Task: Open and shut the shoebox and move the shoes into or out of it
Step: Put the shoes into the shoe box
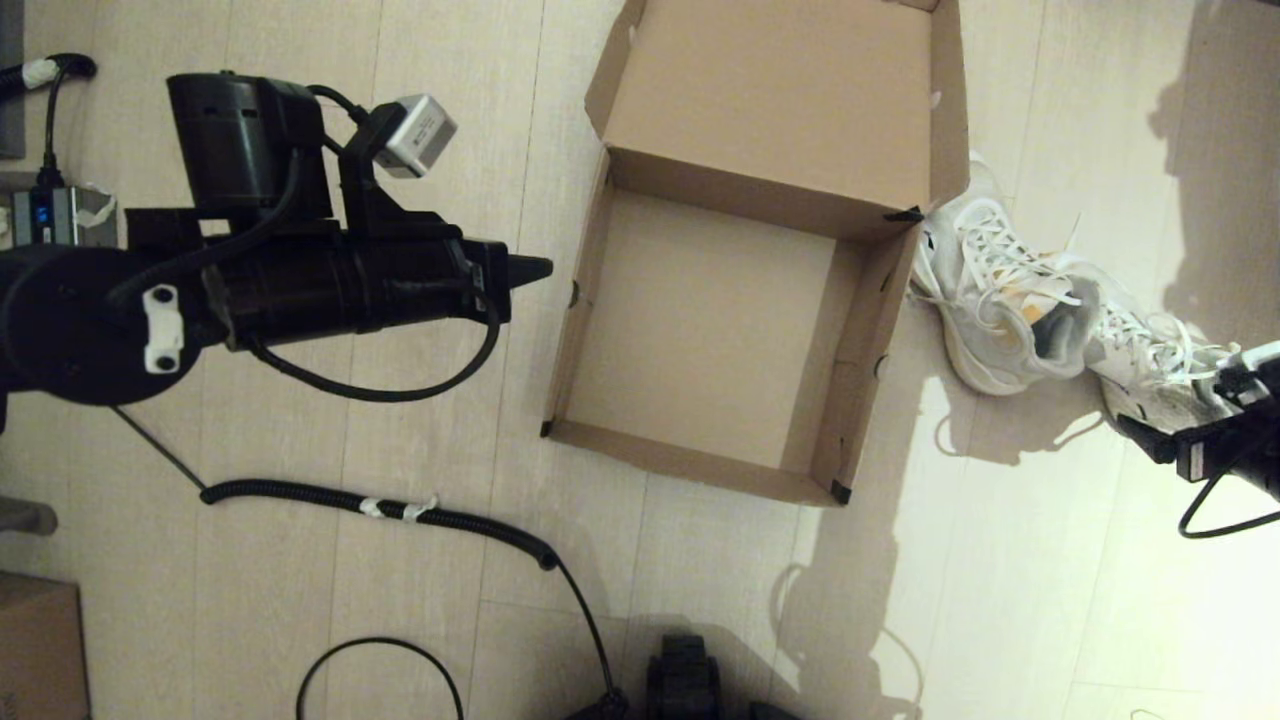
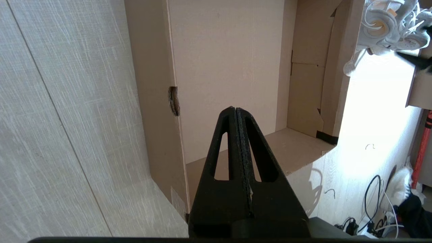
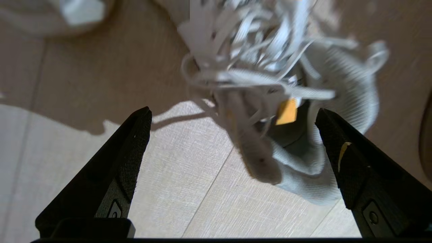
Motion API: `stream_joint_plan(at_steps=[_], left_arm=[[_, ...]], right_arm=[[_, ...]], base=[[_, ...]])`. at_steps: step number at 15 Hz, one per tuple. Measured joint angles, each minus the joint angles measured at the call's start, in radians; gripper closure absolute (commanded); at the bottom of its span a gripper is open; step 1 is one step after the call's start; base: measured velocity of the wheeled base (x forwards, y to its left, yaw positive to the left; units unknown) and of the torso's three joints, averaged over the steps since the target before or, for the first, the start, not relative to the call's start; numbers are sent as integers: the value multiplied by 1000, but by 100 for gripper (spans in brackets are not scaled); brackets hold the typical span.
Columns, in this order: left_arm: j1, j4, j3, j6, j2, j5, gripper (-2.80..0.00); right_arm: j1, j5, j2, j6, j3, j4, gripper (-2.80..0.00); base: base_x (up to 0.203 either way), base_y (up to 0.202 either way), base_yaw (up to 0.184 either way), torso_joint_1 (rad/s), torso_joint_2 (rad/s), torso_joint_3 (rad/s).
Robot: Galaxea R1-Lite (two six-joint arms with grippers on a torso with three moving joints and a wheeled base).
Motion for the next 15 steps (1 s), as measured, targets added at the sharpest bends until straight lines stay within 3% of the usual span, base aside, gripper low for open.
stream_joint_plan(at_steps=[4, 12, 13, 15], left_arm=[[0, 0, -3, 0, 4, -1, 0], [1, 2, -3, 0, 7, -1, 0], [1, 1, -3, -1, 7, -1, 0], [1, 1, -4, -1, 8, -1, 0]], right_arm=[[-1, -13, -108, 36, 25, 191, -280], [0, -20, -21, 24, 50, 73, -280], [0, -21, 10, 19, 43, 32, 0], [0, -22, 56, 16, 18, -27, 0]], base=[[0, 0, 0, 0, 0, 0], [0, 0, 0, 0, 0, 0], [0, 0, 0, 0, 0, 0], [0, 0, 0, 0, 0, 0]])
